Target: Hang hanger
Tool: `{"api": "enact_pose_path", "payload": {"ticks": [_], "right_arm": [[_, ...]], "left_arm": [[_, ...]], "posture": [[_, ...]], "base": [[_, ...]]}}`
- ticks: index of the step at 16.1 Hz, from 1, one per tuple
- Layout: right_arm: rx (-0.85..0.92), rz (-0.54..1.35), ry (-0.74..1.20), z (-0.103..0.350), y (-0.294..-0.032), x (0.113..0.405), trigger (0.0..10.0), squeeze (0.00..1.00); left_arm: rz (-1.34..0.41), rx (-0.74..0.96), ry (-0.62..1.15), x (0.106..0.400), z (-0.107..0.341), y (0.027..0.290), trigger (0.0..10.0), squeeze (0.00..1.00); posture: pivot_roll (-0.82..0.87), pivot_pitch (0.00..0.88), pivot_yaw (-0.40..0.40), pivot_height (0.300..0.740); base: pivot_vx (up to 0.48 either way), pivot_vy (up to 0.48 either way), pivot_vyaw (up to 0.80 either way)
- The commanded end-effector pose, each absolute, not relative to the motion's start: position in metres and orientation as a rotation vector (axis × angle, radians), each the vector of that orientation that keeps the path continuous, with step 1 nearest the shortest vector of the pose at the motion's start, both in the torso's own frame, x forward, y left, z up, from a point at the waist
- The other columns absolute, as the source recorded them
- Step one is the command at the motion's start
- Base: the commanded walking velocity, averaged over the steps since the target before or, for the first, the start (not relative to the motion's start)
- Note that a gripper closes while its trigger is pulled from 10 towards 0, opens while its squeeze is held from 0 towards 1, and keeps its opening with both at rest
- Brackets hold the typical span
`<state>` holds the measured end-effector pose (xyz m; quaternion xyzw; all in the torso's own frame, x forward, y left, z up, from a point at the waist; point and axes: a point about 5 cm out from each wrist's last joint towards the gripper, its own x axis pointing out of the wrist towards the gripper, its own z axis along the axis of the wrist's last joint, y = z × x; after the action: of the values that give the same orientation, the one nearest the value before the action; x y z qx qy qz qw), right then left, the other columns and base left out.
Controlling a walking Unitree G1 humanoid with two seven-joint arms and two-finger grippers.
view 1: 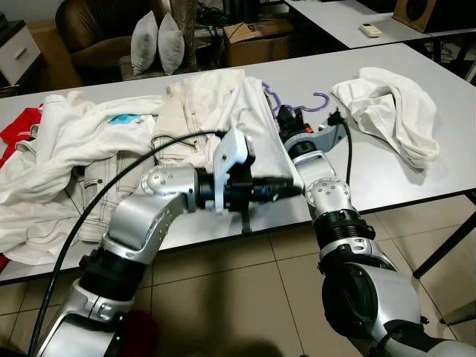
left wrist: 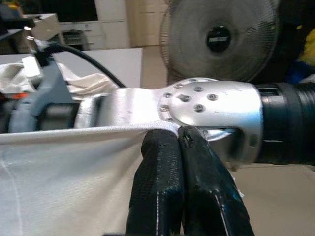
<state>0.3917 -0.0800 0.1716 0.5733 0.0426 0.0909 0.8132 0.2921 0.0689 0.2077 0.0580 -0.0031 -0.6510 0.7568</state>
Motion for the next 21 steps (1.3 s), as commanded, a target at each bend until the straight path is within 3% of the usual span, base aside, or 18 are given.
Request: {"api": "enact_pose_path", "payload": {"ticks": [1,2,3,5,6,7,13,18,21], "right_arm": [[1.25,0.244,0.102,0.175,-0.064,0.389,10.0,0.0],[1.255,0.263,0.101,0.175,-0.066,0.387,10.0,0.0],[1.253,0.315,0.106,0.176,-0.069,0.381,10.0,0.0],[1.327,0.358,0.091,0.178,-0.077,0.372,10.0,0.0],[1.369,0.364,0.075,0.179,-0.083,0.369,10.0,0.0],[1.382,0.368,0.057,0.179,-0.088,0.367,10.0,0.0],[1.422,0.333,0.075,0.174,-0.096,0.364,10.0,0.0],[1.403,0.323,0.084,0.175,-0.098,0.365,10.0,0.0],[1.374,0.306,0.09,0.172,-0.102,0.365,10.0,0.0]], "left_arm": [[-1.401,0.179,-0.028,0.294,0.213,0.069,0.0,0.0],[-1.35,0.215,-0.019,0.298,0.21,0.072,0.0,0.0],[-1.296,0.223,-0.012,0.303,0.208,0.072,10.0,0.0],[-1.318,0.184,0.022,0.3,0.205,0.067,10.0,0.0],[-1.324,0.177,0.046,0.298,0.202,0.065,10.0,0.11],[-1.345,0.181,0.078,0.294,0.197,0.062,10.0,1.0],[-1.371,0.243,0.109,0.29,0.191,0.06,10.0,1.0],[-1.187,0.503,0.085,0.307,0.191,0.075,10.0,1.0],[-1.215,0.636,0.063,0.303,0.206,0.081,10.0,1.0]], "posture": [[-0.12,0.0,0.07,0.74],[-0.12,0.0,0.069,0.74],[-0.13,0.0,0.069,0.74],[-0.13,0.0,0.074,0.74],[-0.14,0.0,0.078,0.74],[-0.14,0.0,0.078,0.74],[-0.14,0.0,0.075,0.74],[-0.13,0.0,0.064,0.74],[-0.13,0.0,0.06,0.74]], "base": [[0.0,0.0,0.0],[0.0,0.0,0.0],[0.0,0.0,0.0],[0.0,0.0,0.0],[0.0,0.0,0.0],[0.0,0.0,0.0],[0.0,0.0,0.0],[0.0,0.0,0.0],[0.0,0.0,0.0]]}}
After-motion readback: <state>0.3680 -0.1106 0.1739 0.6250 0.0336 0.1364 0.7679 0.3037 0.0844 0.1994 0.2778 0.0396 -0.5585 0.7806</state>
